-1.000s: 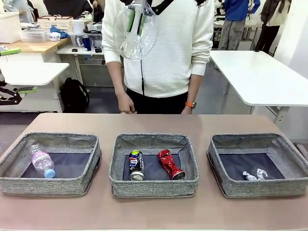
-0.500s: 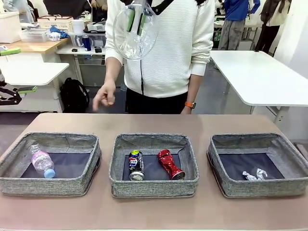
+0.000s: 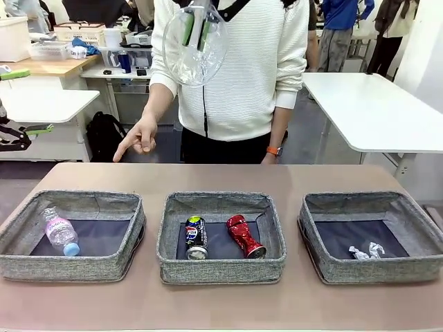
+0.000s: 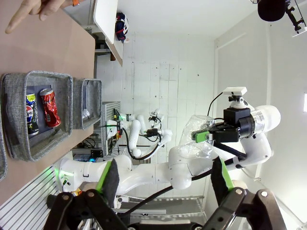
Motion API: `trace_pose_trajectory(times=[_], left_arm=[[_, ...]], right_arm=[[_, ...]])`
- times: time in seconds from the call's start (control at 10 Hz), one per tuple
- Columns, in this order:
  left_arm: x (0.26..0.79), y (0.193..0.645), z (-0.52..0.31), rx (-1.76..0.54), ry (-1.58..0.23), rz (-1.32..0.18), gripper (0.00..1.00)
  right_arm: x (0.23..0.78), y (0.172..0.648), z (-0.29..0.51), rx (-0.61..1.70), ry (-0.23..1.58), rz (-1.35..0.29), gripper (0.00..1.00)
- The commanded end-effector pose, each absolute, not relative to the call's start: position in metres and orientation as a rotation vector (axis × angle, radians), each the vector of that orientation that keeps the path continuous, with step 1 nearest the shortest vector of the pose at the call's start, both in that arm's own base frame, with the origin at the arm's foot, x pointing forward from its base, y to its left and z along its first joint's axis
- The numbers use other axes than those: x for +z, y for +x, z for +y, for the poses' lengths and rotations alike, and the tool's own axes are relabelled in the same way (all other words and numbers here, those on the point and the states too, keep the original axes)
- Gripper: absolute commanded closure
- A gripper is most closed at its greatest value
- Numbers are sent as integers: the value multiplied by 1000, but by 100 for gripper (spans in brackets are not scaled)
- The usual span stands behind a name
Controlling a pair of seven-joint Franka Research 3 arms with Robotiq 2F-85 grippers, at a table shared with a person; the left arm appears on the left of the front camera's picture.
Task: Sort the waste into the appropriate baskets.
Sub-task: Place the picked waste into the Fabric basket indicated by the person.
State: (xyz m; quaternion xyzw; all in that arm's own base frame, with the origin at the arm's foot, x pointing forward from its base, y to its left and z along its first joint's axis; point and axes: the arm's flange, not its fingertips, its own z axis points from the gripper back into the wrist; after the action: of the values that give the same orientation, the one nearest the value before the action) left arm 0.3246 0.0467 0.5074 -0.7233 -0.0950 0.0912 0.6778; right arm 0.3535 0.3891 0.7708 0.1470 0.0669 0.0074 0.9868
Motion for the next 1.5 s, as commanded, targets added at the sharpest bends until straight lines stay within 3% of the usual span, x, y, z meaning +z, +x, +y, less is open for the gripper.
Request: trace_pose_trajectory(times=[0.0,0.2,0.4,0.8,1.0,1.1,1.2,1.4], left_arm=[[511,325,46,211,-1637,-215,0],[507,325,47,205,-1625,-214,0],[493,316,64,169,-1526,-118,0],[489,301,140,268,-1394,-105,0],[487,272,182,297,-1329,-4,0],[485,265,196,333,-1303,-93,0],[482,281,166,307,-1340,-74,0],[482,281,166,307,-1340,-74,0]], right_arm=[[770,353,389,22,311,129,85],[771,353,389,15,295,134,85],[738,348,422,184,360,106,85],[627,363,577,439,471,121,85],[579,368,622,336,403,98,85],[580,366,621,341,282,81,85],[558,352,609,400,425,128,85],[537,359,621,386,375,112,85]])
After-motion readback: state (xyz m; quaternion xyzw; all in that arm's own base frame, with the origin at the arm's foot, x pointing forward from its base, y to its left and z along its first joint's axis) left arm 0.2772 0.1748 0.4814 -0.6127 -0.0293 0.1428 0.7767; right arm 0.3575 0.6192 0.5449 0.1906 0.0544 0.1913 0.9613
